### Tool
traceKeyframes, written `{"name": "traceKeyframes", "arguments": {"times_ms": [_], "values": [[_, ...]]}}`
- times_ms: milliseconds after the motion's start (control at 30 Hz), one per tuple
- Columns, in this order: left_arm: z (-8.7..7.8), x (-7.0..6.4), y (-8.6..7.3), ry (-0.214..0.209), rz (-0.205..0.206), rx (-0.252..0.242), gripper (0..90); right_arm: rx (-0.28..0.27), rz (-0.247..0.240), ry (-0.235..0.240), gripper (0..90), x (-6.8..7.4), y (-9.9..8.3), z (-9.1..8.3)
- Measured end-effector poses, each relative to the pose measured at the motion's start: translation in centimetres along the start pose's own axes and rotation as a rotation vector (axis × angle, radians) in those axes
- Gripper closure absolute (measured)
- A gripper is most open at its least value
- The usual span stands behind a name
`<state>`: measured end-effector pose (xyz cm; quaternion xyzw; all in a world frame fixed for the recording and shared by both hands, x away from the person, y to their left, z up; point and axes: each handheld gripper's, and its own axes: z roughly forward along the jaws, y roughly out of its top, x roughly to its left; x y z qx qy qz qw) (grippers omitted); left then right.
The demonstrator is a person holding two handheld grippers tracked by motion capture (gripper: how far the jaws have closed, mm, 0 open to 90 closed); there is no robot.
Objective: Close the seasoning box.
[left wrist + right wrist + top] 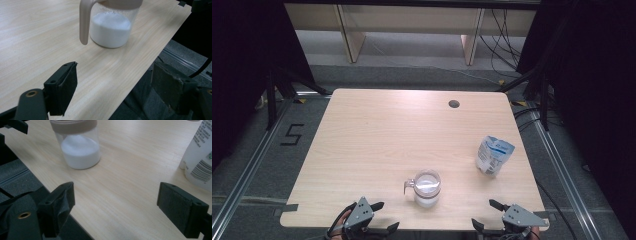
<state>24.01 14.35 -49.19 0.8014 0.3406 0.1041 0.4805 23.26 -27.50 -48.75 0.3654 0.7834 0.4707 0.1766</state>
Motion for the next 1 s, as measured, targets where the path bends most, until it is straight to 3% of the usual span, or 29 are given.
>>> {"name": "traceKeyframes", "arguments": {"times_ms": [33,100,133,200,267,300,400,467,500,600,633,667,1000], "values": [[0.01,-0.09,-0.22,0.005,-0.022,-0.01,20.9,0.0,0.0,0.0,15.7,0.0,0.0,0.0],[-0.08,0.12,-0.45,0.005,-0.019,0.004,20.7,0.024,-0.003,0.011,15.7,0.15,-0.23,-0.01],[-0.11,0.17,-0.47,0.005,-0.016,0.006,20.7,0.039,0.022,-0.007,15.7,0.41,-0.34,-0.06],[-0.11,0.24,-0.52,0.004,-0.016,0.005,20.7,0.04,-0.002,-0.006,15.7,0.3,-0.45,0.02],[-0.13,0.31,-0.58,0.017,-0.004,0.016,20.7,0.053,0.036,0.002,15.8,0.63,-0.59,0.03],[0.01,0.16,-0.65,0.012,-0.022,0.002,20.7,0.042,0.021,-0.005,15.7,0.54,-0.61,0.08],[0.15,0.21,-0.82,0.013,-0.02,0.011,20.7,0.044,0.015,-0.01,15.8,0.53,-0.66,0.12],[0.19,0.2,-0.84,0.014,-0.02,0.011,20.6,0.061,0.038,-0.014,15.7,0.76,-0.67,0.05],[0.25,0.16,-0.85,0.016,-0.025,0.007,20.6,0.05,0.003,-0.001,15.8,0.43,-0.67,0.22],[0.28,0.2,-0.89,0.014,-0.034,-0.003,20.6,0.038,-0.023,-0.014,15.8,0.37,-0.66,0.3],[0.1,0.44,-0.86,0.03,-0.003,0.022,20.5,0.04,-0.023,-0.015,15.7,0.41,-0.67,0.31],[0.15,0.24,-0.87,0.026,-0.026,0.007,20.5,0.039,-0.025,-0.016,15.8,0.41,-0.68,0.33],[0.27,0.52,-0.86,0.022,-0.053,-0.008,16.2,0.047,-0.016,-0.024,15.9,0.18,-0.71,0.29]]}}
